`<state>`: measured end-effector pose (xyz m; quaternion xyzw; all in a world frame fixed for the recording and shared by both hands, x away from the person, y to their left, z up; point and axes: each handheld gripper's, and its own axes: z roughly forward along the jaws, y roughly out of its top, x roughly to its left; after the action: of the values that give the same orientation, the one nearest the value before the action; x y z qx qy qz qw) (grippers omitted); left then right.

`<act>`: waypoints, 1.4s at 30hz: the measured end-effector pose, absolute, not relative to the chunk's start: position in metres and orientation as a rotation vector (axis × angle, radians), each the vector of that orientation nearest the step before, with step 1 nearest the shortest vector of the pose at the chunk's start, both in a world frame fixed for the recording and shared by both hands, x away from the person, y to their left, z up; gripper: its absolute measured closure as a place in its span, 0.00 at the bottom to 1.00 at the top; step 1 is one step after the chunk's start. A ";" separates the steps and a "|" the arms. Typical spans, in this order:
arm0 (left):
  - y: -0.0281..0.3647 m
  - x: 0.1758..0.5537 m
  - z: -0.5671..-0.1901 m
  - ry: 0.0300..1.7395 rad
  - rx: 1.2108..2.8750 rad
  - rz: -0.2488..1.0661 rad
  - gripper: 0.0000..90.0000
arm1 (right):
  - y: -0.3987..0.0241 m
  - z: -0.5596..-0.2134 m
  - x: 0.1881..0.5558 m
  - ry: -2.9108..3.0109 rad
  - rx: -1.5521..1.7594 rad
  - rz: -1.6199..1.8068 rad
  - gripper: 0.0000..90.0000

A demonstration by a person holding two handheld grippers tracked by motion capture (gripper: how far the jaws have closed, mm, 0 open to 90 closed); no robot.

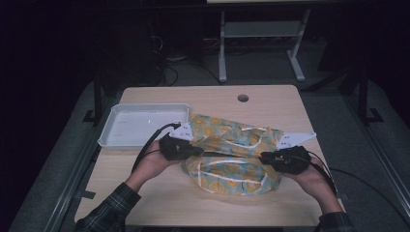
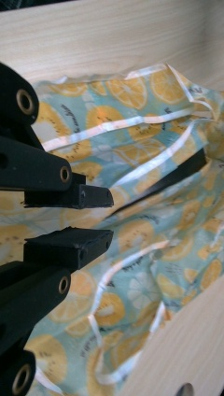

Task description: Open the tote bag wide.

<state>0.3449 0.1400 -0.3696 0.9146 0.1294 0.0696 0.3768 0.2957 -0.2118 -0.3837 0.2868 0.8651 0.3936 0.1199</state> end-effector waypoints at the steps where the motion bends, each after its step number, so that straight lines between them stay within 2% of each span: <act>1: 0.137 0.348 -0.370 0.339 2.333 0.178 0.99 | -0.211 -0.383 0.297 2.519 0.837 1.155 0.86; 7: 0.126 0.365 -0.375 0.357 2.342 0.185 0.99 | -0.208 -0.384 0.314 2.515 0.860 1.130 0.96; 10: 0.119 0.372 -0.377 0.362 2.345 0.180 0.99 | -0.207 -0.385 0.322 2.515 0.883 1.135 0.96; 13: 0.109 0.378 -0.380 0.357 2.363 0.152 0.96 | -0.206 -0.385 0.326 2.520 0.895 1.163 0.92; 22: 0.081 0.387 -0.392 0.308 2.408 0.087 0.79 | -0.200 -0.388 0.326 2.583 0.875 1.189 0.77; 32: 0.076 0.394 -0.404 0.299 2.473 0.060 0.74 | -0.190 -0.399 0.329 2.661 0.877 1.152 0.65; 36: 0.078 0.396 -0.404 0.310 2.466 0.037 0.80 | -0.188 -0.403 0.331 2.688 0.874 1.129 0.69; 40: 0.077 0.396 -0.405 0.302 2.486 0.040 0.97 | -0.188 -0.404 0.331 2.695 0.888 1.102 0.85; 42: 0.077 0.396 -0.405 0.305 2.487 0.038 0.99 | -0.188 -0.405 0.331 2.696 0.882 1.099 0.90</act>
<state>0.3964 0.0768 -0.4051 0.9428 0.1155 0.0145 0.3125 0.3312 -0.1881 -0.4048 0.2895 0.8852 0.3609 0.0497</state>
